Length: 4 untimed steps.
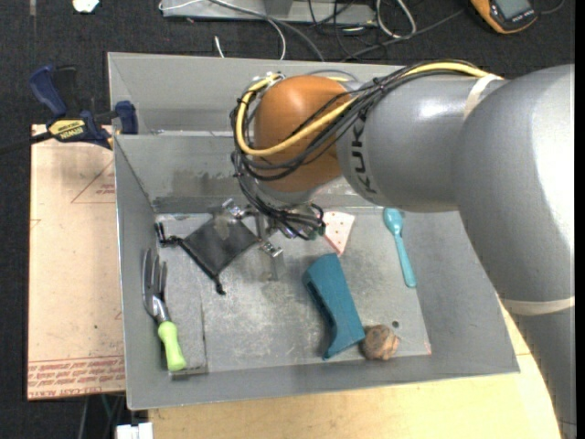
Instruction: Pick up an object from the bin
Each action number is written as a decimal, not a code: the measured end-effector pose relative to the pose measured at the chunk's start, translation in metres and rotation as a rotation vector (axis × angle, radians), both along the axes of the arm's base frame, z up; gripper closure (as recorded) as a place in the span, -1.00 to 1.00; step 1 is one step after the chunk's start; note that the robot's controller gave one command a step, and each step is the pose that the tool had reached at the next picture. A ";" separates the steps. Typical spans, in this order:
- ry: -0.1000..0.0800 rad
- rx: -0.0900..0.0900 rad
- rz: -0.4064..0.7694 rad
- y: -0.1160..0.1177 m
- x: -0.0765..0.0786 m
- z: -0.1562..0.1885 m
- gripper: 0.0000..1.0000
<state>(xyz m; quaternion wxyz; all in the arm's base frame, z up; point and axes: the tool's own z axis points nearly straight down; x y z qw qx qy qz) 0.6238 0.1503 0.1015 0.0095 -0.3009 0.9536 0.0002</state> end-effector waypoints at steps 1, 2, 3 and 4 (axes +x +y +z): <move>0.009 0.000 0.176 0.002 0.013 -0.030 1.00; 0.009 0.000 0.176 0.002 0.013 -0.030 1.00; 0.016 0.000 0.175 0.002 0.010 0.008 1.00; 0.011 0.001 0.172 0.003 0.011 0.034 1.00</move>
Offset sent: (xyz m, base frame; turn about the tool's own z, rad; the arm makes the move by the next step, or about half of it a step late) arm 0.0000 0.0000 0.0000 0.0000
